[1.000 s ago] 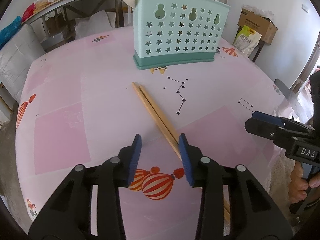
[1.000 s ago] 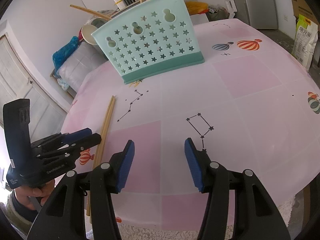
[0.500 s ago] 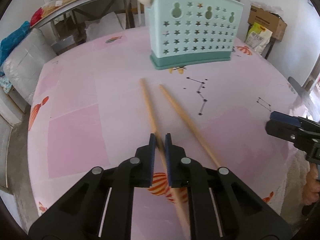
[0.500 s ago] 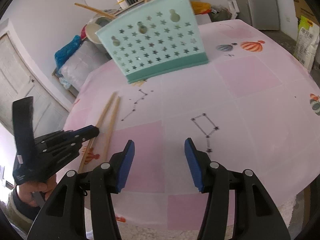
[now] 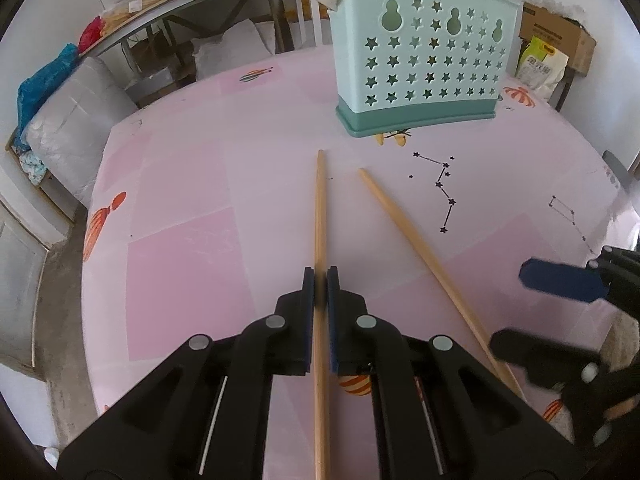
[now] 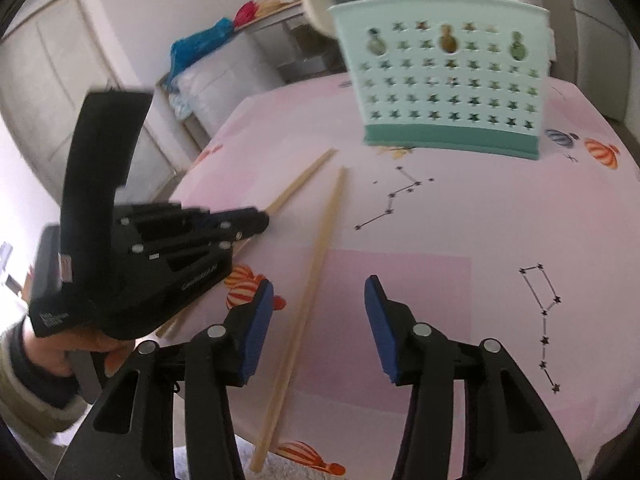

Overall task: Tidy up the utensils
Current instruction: 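Grasp a wooden chopstick with the left tool while the right tool grasps another, then lift the held chopsticks with both tools toward the green holder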

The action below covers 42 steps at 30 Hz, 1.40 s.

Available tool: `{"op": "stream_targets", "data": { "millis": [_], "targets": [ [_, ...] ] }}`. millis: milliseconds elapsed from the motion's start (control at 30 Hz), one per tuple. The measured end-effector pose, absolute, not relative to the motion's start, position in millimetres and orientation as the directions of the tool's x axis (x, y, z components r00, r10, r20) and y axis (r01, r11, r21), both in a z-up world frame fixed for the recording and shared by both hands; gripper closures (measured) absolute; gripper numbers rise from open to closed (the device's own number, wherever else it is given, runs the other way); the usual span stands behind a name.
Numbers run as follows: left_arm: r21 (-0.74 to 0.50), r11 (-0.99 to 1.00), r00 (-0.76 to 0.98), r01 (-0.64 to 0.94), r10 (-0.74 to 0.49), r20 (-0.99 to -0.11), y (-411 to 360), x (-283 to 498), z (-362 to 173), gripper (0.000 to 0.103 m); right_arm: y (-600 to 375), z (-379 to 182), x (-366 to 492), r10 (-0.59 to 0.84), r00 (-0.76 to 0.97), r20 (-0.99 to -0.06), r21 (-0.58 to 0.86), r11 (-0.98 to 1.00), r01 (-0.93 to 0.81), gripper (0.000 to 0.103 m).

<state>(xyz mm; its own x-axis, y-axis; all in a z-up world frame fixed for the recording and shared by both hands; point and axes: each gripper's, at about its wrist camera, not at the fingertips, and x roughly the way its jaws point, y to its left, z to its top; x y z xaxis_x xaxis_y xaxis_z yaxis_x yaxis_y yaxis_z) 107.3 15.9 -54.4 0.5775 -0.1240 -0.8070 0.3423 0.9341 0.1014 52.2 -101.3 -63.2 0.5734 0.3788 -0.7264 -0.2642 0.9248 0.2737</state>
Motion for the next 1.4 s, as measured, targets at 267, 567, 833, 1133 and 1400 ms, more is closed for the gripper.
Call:
{"op": "stream_targets", "data": {
  "millis": [267, 567, 833, 1133, 1400],
  "targets": [
    [0.144, 0.928, 0.588, 0.345, -0.094, -0.804, 11.4, 106.3, -55.0, 0.098, -88.1, -70.8, 52.0, 0.327, 0.562, -0.760, 0.197, 0.940, -0.280, 0.068],
    [0.150, 0.927, 0.588, 0.345, -0.089, -0.804, 11.0, 105.8, -54.5, 0.098, -89.0, -72.8, 55.0, 0.291, 0.572, -0.767, 0.169, 0.951, -0.257, 0.085],
    [0.156, 0.925, 0.592, 0.346, -0.086, -0.802, 11.4, 105.7, -54.7, 0.098, -95.3, -71.9, 51.9, 0.282, 0.576, -0.767, 0.177, 0.957, -0.231, 0.096],
    [0.166, 0.923, 0.596, 0.347, -0.080, -0.799, 10.6, 104.7, -54.7, 0.098, -106.1, -71.1, 51.1, 0.261, 0.589, -0.765, 0.183, 0.965, -0.189, 0.096],
    [0.170, 0.923, 0.598, 0.345, -0.077, -0.798, 10.8, 104.1, -54.1, 0.098, -128.4, -70.2, 48.6, 0.224, 0.605, -0.764, 0.185, 0.975, -0.127, 0.096]
  ]
}}
